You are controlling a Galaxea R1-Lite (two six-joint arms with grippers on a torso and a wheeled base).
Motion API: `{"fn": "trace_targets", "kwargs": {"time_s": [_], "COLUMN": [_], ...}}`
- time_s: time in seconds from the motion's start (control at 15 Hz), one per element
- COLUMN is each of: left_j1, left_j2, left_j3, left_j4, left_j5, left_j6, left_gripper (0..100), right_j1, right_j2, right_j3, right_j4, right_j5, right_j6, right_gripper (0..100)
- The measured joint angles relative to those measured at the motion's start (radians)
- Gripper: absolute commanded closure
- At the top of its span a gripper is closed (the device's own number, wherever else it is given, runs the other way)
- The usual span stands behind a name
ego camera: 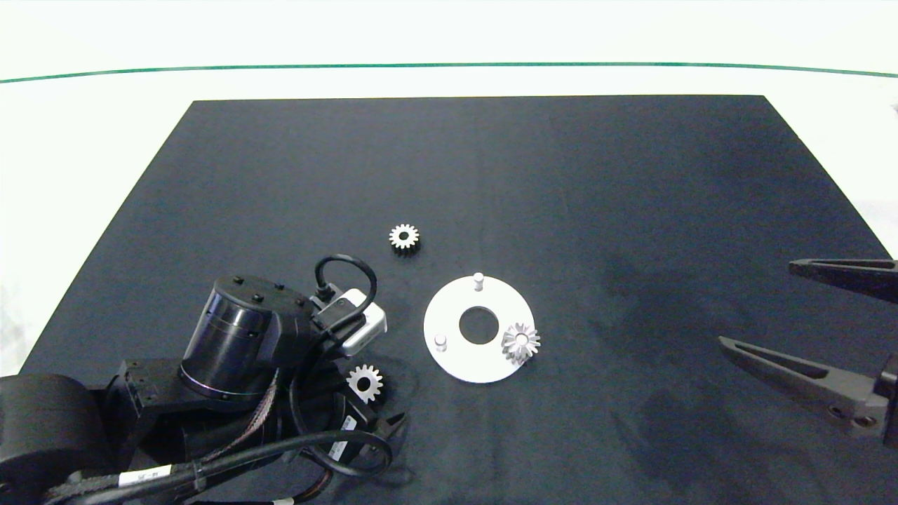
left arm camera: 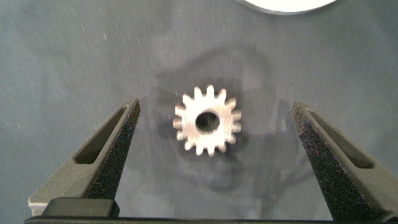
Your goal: Install three planetary gears onto the carrier pins
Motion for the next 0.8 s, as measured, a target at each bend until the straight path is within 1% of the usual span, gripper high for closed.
{"fn": "trace_targets", "kwargs": {"time_s": [0.53,0.8], "left_j1": [0.001,0.002], "left_j2": [0.003,0.004], "left_j3": [0.020,0.018], "left_j4": [-0.008,-0.007], "left_j5": [-0.001,0.000], "left_j6": [0.006,0.005], "left_gripper": [1,8], "right_j1": [0.000,0.000], "right_j2": [0.000,-0.005], "right_j3": [0.003,0.003], "right_j4": [0.000,0.000], "right_j5": [0.003,0.003], "right_j6": [-0.003,-0.003], "right_gripper": [0,0]}}
